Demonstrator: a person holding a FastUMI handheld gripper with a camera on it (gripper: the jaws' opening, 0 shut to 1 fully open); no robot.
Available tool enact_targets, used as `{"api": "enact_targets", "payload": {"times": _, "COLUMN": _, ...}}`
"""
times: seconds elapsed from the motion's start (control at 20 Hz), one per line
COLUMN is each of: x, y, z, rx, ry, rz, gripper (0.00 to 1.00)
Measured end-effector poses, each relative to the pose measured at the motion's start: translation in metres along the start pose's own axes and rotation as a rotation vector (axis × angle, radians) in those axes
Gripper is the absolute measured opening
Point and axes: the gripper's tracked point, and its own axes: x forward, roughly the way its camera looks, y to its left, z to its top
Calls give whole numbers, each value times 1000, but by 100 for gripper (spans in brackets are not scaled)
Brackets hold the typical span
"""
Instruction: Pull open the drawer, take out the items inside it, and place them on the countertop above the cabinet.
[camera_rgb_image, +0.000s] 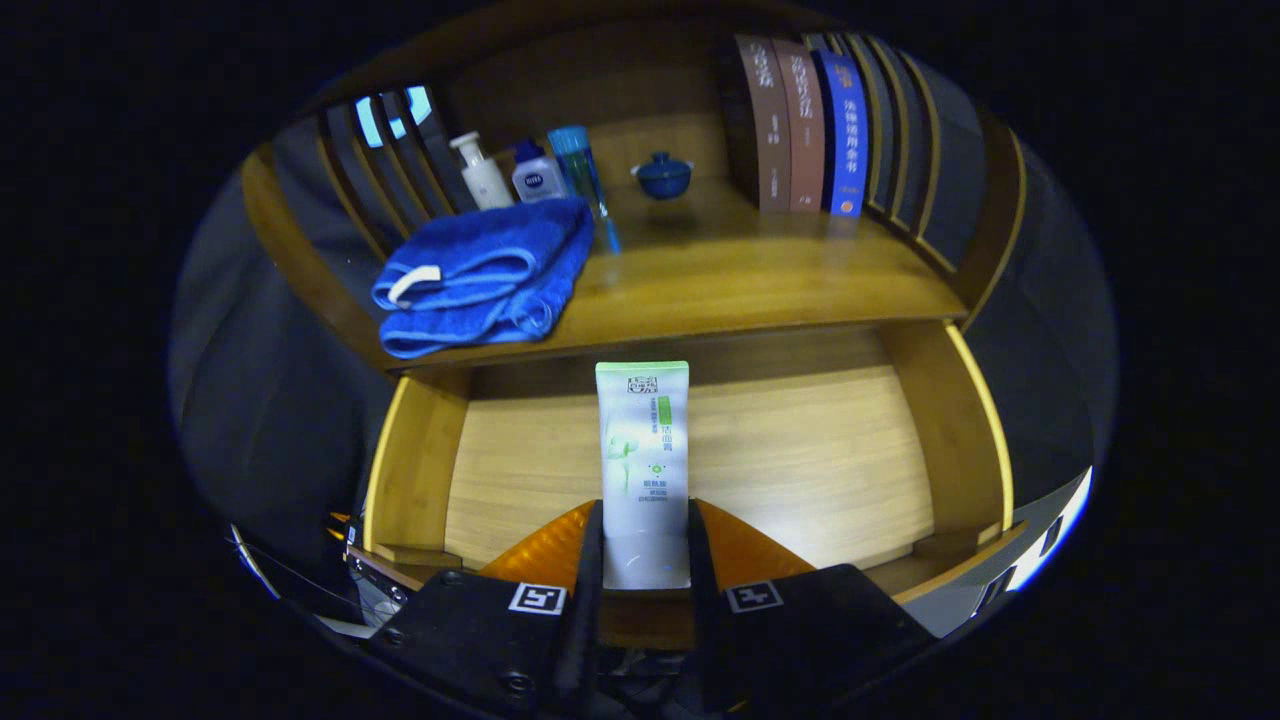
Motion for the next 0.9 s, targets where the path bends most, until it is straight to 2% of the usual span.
{"api": "enact_targets", "payload": {"times": 0.15, "x": -20, "y": 1, "z": 32, "rx": -25, "ry": -83, "rz": -6, "gripper": 43}}
{"api": "enact_targets", "payload": {"times": 0.35, "x": -15, "y": 1, "z": 86, "rx": -47, "ry": -150, "rz": -26, "gripper": 43}}
{"api": "enact_targets", "payload": {"times": 0.65, "x": 58, "y": -1, "z": 157, "rx": -22, "ry": -123, "rz": -47, "gripper": 43}}
{"api": "enact_targets", "payload": {"times": 0.9, "x": 119, "y": -10, "z": 172, "rx": -15, "ry": -70, "rz": -89, "gripper": 43}}
